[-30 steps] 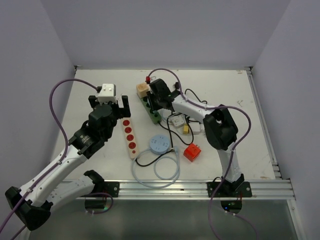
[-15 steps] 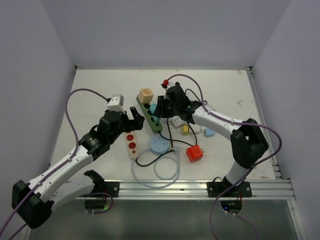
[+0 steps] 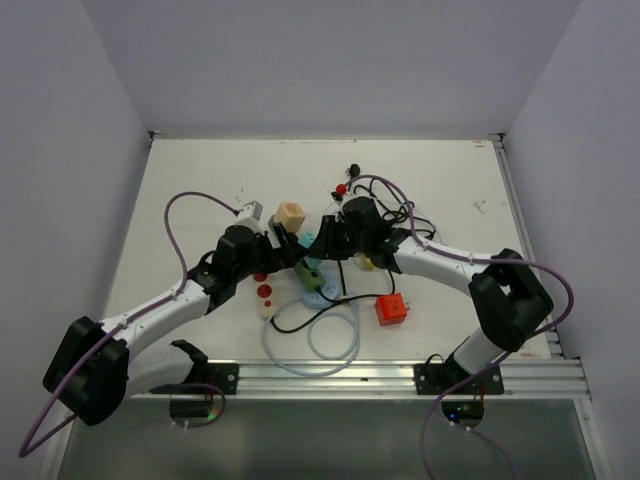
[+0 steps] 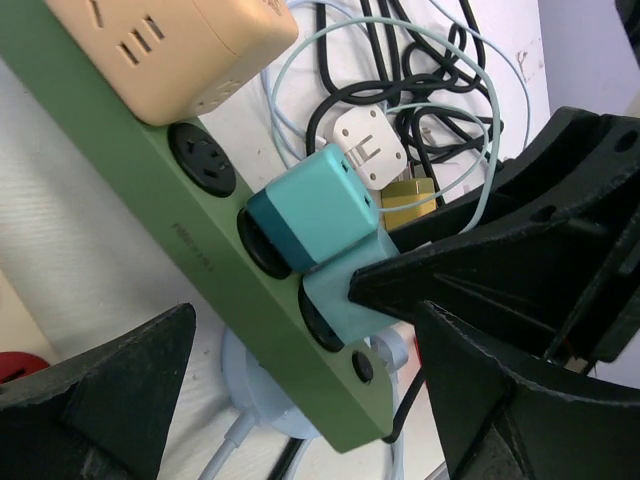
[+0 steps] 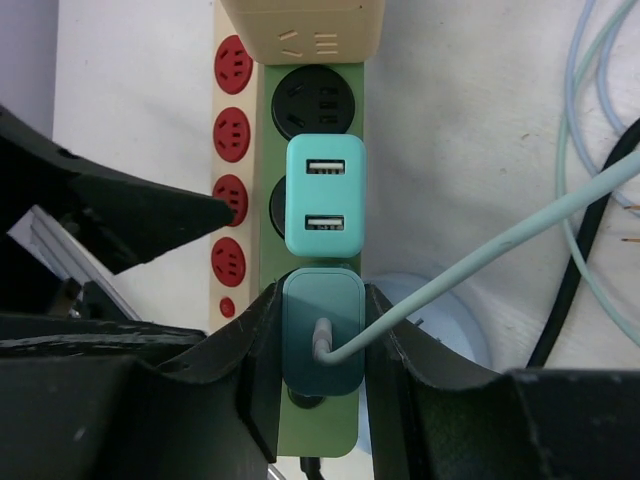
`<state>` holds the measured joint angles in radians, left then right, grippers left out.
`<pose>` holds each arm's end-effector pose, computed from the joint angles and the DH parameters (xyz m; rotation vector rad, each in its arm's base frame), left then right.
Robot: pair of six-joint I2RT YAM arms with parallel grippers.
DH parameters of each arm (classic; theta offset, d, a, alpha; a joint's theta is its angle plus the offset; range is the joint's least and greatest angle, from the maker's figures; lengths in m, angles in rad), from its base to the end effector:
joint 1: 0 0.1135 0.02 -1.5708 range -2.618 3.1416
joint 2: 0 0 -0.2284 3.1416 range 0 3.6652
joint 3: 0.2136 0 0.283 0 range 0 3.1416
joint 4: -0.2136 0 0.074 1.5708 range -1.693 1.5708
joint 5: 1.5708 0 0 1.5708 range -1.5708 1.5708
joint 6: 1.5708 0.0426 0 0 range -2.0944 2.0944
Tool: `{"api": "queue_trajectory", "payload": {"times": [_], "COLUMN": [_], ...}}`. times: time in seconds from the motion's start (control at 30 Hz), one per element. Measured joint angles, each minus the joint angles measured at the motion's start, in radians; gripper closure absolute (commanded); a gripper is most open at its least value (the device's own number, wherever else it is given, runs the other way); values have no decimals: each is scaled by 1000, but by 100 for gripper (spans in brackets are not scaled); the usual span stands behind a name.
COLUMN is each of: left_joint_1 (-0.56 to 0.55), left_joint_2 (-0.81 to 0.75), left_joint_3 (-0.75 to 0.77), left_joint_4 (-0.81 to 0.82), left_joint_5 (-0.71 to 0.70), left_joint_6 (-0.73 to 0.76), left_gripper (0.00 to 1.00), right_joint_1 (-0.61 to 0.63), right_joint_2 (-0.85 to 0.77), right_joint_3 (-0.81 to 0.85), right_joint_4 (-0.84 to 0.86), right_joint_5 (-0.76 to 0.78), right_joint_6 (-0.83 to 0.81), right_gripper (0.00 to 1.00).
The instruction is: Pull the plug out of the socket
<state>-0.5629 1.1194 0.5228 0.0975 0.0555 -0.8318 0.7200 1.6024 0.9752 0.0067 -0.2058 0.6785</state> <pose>0.2399 -0.1542 0.1575 -0.2588 2.1840 -0.8854 0.2803 0.2574 0.1608 -0.1743 2.3572 0.9681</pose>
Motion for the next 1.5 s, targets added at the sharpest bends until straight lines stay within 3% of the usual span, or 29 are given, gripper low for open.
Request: {"api": "queue_trajectory", "payload": {"times": [0.53,0.73,0.83,0.87,0.97,1.03,1.13,1.17,1.33,1.5], "left_joint_1": [10,13,13,13,12,13,17,19,23,25], "left_joint_2": [79,102,110,112,116,121,127,127,127,122], "left_joint_3": [-65,-84,-100,-103,-111,-112,-112,-112,-112,-108], "left_joint_4": [64,98,135,147,183,197,220,224,216,188], "left_joint_5": [19,19,16,18,26,24,19,19,18,6], "left_joint_6": [-23,-31,-47,-49,-70,-90,-112,-110,-109,-99], "left_gripper": [15,25,38,48,63,68,85,97,100,100], "right_joint_1": [21,28,29,31,36,41,47,48,66,123], "right_joint_2": [-60,-61,-61,-61,-61,-61,-61,-61,-59,-47], "right_joint_3": [-110,-132,-134,-136,-146,-151,-153,-153,-152,-68], "right_joint_4": [86,128,133,136,147,150,151,153,154,28], "right_joint_5": [4,3,0,0,0,2,5,5,32,136], "right_joint_6": [85,112,121,123,127,128,130,131,119,56], "right_gripper": [100,100,100,100,100,100,100,100,100,100]}}
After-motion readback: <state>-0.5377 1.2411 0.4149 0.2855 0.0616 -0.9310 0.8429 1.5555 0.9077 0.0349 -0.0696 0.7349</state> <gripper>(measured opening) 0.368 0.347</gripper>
